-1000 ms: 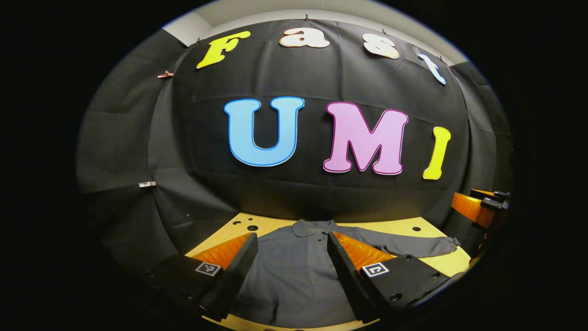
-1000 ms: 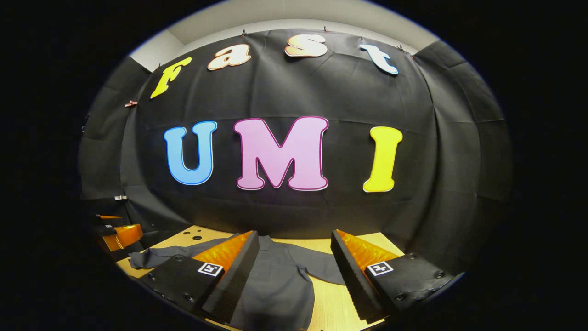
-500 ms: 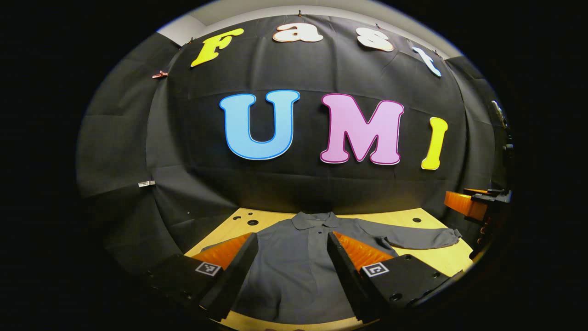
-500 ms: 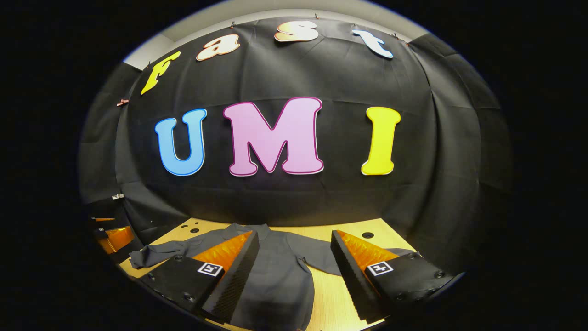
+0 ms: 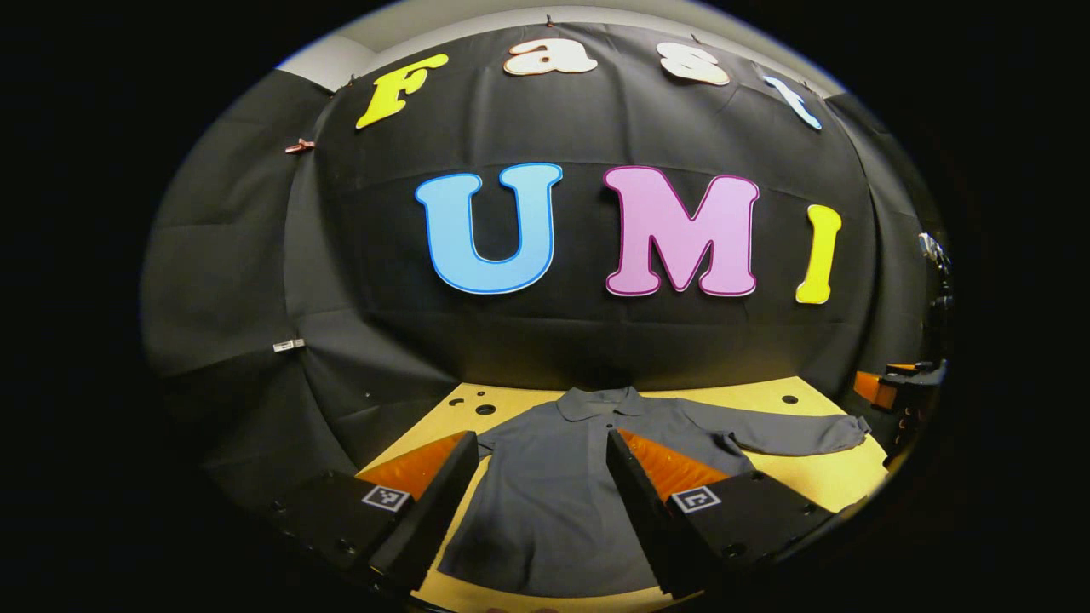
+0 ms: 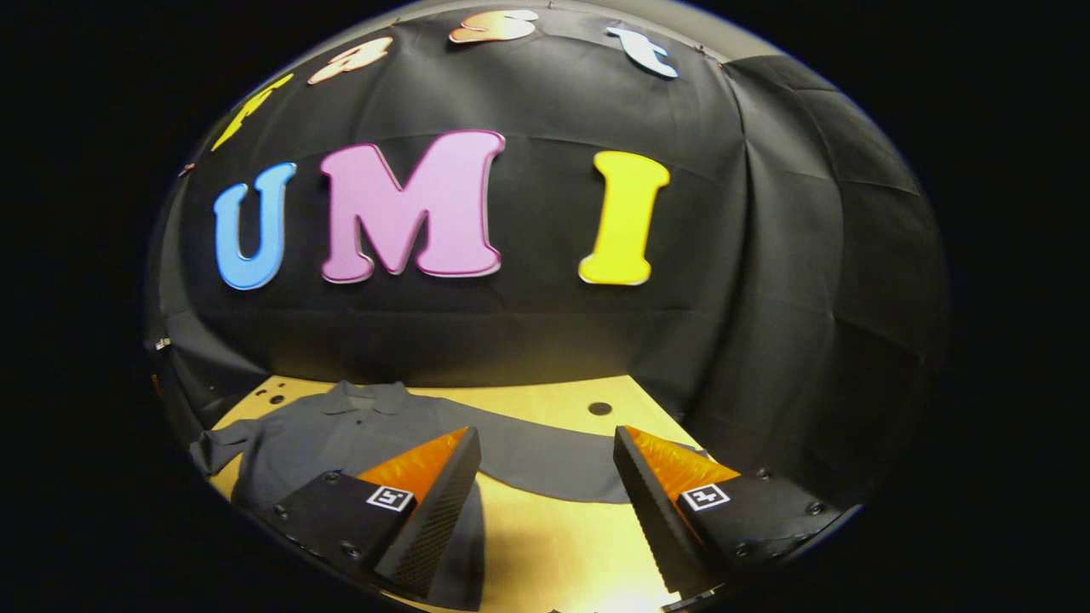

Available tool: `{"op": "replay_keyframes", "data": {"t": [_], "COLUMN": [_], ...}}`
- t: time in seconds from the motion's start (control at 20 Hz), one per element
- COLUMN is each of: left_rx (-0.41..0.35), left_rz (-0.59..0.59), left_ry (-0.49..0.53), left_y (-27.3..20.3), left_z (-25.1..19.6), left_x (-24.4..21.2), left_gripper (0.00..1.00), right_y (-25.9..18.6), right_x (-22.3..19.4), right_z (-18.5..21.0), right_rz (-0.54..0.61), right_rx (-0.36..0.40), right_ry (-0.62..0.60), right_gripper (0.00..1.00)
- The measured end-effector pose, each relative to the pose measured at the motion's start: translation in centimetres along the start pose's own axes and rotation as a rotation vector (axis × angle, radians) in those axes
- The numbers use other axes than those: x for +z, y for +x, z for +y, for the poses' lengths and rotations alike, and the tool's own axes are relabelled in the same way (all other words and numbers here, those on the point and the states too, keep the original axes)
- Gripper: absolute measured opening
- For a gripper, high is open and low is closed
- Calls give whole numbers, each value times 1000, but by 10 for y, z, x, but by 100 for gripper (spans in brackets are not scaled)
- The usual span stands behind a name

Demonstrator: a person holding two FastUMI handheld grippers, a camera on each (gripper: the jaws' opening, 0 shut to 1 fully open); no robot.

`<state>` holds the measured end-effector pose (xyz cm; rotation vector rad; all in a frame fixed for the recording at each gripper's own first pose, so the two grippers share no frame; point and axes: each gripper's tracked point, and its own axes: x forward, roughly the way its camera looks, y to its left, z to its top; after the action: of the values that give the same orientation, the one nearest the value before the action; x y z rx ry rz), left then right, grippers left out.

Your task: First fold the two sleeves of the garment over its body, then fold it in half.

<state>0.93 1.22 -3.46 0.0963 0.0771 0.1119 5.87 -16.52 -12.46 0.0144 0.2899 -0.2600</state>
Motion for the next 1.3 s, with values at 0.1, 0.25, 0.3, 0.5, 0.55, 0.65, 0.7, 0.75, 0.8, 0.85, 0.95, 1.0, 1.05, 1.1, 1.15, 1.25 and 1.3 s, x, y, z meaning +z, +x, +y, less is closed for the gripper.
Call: {"op": "replay_keyframes", "data": {"t": [0.1, 0.25, 0.3, 0.5, 0.55, 0.65, 0.7, 0.75, 0.8, 0.85, 0.95, 1.0, 1.05, 1.1, 1.15, 1.25, 1.3], "left_rx": [26, 62, 65, 81, 81, 74, 76, 80, 83, 85, 83, 86, 88, 88, 90, 83, 78], "left_rz": [-6, 18, 32, 93, 103, 121, 127, 130, 130, 128, 137, 143, 150, 158, 166, 177, 181], "left_ry": [0, 13, 15, -2, -2, 6, 15, 27, 37, 47, 59, 65, 70, 73, 75, 77, 79], "left_y": [7, 15, 17, 27, 29, 33, 36, 38, 42, 44, 49, 52, 54, 56, 58, 61, 62], "left_z": [11, 22, 24, 28, 28, 27, 28, 29, 29, 29, 27, 27, 27, 26, 24, 19, 16], "left_x": [7, 5, 2, -12, -13, -14, -15, -13, -11, -8, -8, -9, -9, -10, -10, -13, -14], "left_gripper": [94, 94, 94, 95, 94, 94, 94, 94, 94, 94, 94, 95, 95, 96, 98, 98, 98], "right_y": [14, 33, 39, 67, 77, 93, 101, 109, 117, 125, 139, 146, 149, 156, 162, 168, 171], "right_x": [-12, -26, -33, -70, -77, -90, -97, -104, -110, -118, -126, -129, -136, -141, -150, -163, -167], "right_z": [-22, -62, -73, -102, -108, -124, -131, -137, -145, -153, -167, -173, -180, -186, -193, -202, -206], "right_rz": [43, 69, 85, 206, 230, 277, 299, 324, 346, 369, 400, 414, 430, 446, 468, 503, 505], "right_rx": [-48, -155, -177, -224, -230, -257, -269, -279, -290, -302, -334, -350, -370, -379, -386, -390, -394], "right_ry": [39, 55, 55, 100, 118, 143, 161, 181, 202, 220, 245, 262, 284, 305, 325, 361, 362], "right_gripper": [98, 98, 98, 98, 98, 98, 98, 98, 98, 98, 98, 97, 98, 98, 99, 99, 99]}}
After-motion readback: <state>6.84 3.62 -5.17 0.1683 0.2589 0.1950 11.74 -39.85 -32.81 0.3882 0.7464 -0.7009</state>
